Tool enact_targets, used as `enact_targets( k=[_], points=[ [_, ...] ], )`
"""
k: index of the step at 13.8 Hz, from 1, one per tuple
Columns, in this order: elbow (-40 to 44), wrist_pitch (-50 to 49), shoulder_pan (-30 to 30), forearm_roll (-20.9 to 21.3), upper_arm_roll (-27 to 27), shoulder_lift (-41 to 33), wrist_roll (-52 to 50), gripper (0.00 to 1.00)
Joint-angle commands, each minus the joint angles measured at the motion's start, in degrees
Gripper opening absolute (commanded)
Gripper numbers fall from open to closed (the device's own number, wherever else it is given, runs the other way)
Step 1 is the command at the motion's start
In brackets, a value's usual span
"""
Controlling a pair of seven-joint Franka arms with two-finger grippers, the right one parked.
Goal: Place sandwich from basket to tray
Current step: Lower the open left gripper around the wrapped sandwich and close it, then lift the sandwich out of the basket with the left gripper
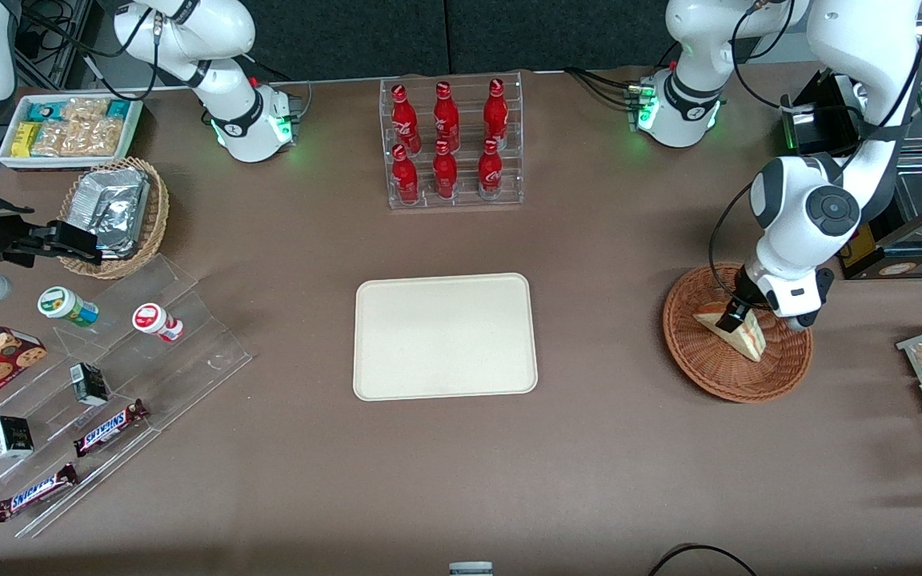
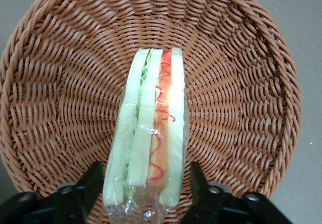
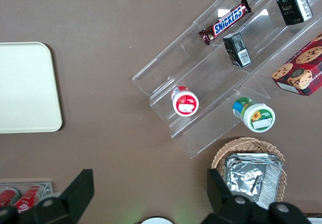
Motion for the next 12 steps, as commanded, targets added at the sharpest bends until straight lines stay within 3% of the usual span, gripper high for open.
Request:
enact_targets(
  k=[1,3,6,10,12],
  points=[
    [-0.47,1.10,1.00,0.97,-0.21,-0.28,0.22,0.28],
    [-0.03,0.67,1.09,0.97,-0.21,-0.72,0.23,0.19],
    [0.58,-0.82,1.01,0.88,-0.29,-3.00,-0.04,0.16],
    [6.98,-14.77,0.04,1.15,-2.13,-7.13,0.31,0.17],
    [14.00,-23.28,-0.49,1.15,-4.93,-6.88,-0.38,0.18]
  ],
)
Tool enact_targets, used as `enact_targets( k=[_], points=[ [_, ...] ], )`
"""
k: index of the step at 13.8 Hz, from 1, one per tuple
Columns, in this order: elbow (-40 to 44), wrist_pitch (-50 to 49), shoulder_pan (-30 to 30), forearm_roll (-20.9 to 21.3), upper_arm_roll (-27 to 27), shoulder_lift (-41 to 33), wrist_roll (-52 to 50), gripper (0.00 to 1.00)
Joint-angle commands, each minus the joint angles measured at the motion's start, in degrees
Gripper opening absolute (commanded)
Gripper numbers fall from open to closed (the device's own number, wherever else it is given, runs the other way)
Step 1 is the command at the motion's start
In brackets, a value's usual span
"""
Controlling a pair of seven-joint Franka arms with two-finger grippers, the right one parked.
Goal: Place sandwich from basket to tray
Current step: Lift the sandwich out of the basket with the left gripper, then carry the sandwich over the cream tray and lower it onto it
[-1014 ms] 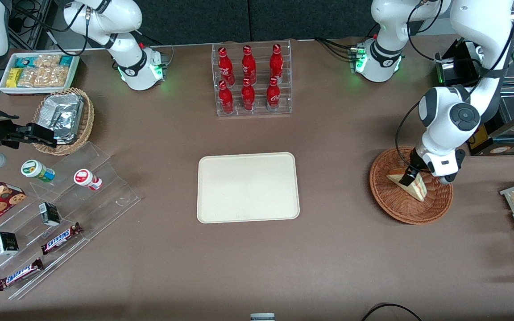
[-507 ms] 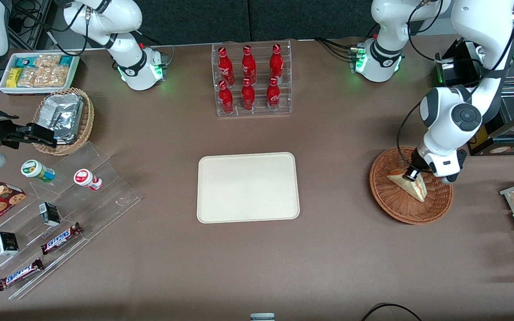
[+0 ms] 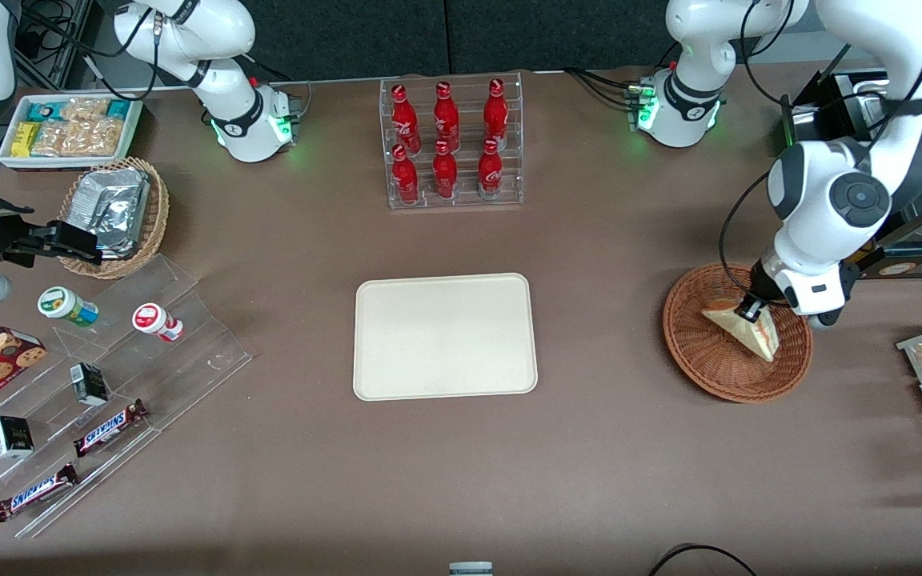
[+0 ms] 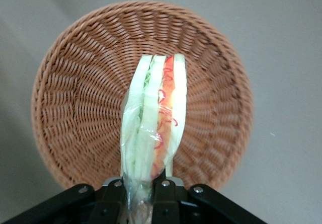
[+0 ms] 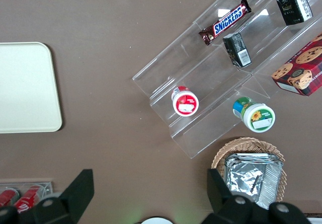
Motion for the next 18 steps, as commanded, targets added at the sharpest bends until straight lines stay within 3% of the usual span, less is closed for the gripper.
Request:
enact_targets(
  k=[1,5,10,14,16,18],
  points=[
    [9.15,-12.41,-1.17,0.91,-3.88,-0.49,-0.36,0.18],
    [17.25,-19.40,-5.73,0.91,-8.02,0.56,-0.10,0.18],
    [27.88,-24.32,-15.05,0.91,-8.46,7.84,-0.27,0.18],
    [34.84,-23.89,-23.04,1.69,-8.29,17.34,-1.15,0.18],
    [36.08,-23.19,-25.34,5.63,-8.38,20.33,-0.89,0.18],
    [38.35,-19.95,-27.09,5.74,-8.47,23.76,-1.06,0.18]
  ],
)
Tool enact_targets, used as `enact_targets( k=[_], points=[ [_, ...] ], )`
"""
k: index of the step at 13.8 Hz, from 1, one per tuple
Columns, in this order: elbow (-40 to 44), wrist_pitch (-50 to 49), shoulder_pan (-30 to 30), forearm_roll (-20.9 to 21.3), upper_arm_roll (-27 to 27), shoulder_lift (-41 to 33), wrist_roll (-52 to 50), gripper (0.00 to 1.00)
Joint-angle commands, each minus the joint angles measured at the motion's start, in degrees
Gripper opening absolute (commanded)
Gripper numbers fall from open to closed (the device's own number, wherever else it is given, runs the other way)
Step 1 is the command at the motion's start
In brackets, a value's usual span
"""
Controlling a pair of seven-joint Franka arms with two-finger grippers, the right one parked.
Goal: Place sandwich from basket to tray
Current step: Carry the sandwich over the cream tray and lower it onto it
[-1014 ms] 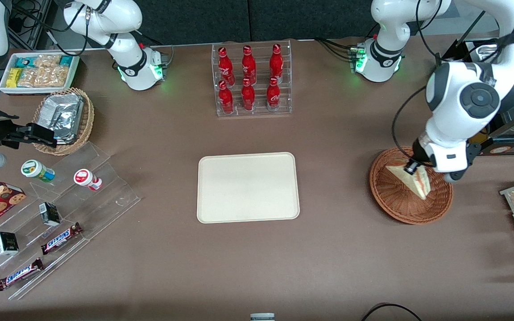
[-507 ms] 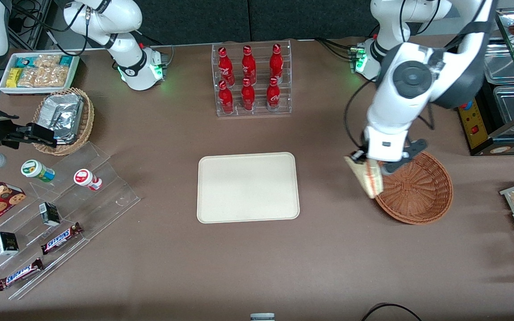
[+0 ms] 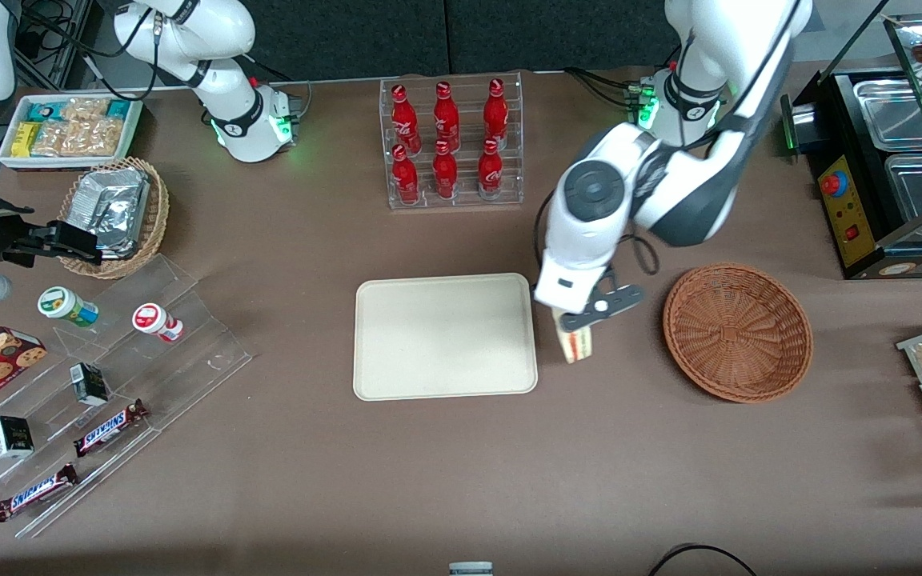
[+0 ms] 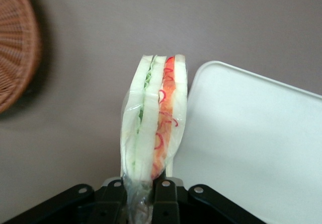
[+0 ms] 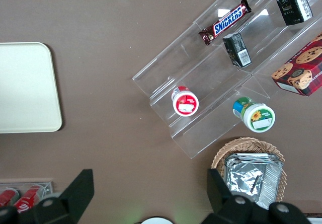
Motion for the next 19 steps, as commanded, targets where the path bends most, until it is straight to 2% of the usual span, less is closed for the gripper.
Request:
enact_targets(
  k=[1,5,12,14,19],
  points=[
    [5.07,2.18,-3.74,1.72,0.47,5.46,-0.78,0.18],
    [6.22,5.26,-7.26,2.16,0.56,8.90,-1.40,0.18],
    [6.39,15.37,-10.08,2.77,0.91,14.09,-1.40,0.18],
    [6.39,15.55,-10.09,5.22,0.91,15.14,-1.57,0.18],
    [8.15,16.70,-10.61,7.95,0.91,18.39,-2.63,0.18]
  ],
)
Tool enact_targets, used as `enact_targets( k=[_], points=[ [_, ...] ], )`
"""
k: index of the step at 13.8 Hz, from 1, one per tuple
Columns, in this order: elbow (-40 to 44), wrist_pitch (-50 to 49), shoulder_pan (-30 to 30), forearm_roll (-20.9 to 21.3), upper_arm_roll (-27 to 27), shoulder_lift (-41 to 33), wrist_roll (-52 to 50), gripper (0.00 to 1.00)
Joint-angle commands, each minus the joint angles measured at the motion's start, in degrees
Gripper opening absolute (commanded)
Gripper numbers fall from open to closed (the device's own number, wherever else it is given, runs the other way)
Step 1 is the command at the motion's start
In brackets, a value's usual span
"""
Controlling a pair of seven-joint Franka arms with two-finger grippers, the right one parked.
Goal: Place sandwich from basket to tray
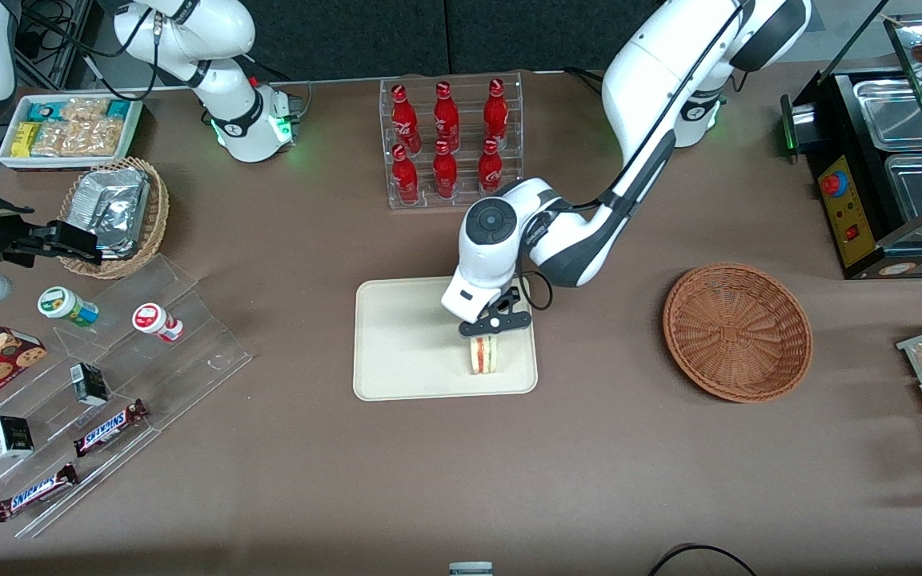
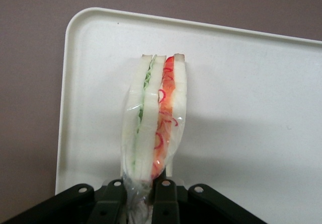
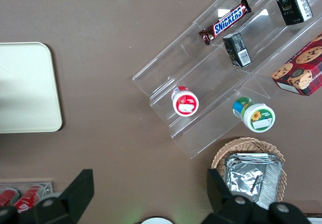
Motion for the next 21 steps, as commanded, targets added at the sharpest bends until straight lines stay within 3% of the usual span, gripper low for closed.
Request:
enact_targets(
  k=[1,2,3,4,5,8,13,17,21],
  points=[
    [3.20,-0.03,-1.71,2.65,0.78,2.22,-1.66,0.18],
    [3.29,-0.03,-2.15,2.91,0.78,2.31,-1.66,0.22],
    [3.20,-0.03,-2.24,2.92,0.78,2.31,-1.58,0.44],
    [3.20,-0.03,-2.24,3.00,0.78,2.31,-1.32,0.83],
    [3.20,-0.12,-2.24,3.01,0.78,2.05,-1.49,0.94],
    [3.11,-1.00,-1.54,2.48,0.78,0.04,-1.66,0.99],
    [3.90,-12.14,-1.36,1.95,1.13,-7.43,-3.77,0.99],
    [3.90,-19.35,-1.28,1.16,5.16,-13.67,-3.34,0.99],
    [3.46,-26.90,4.60,-3.05,5.96,-21.31,1.74,1.00]
  ],
)
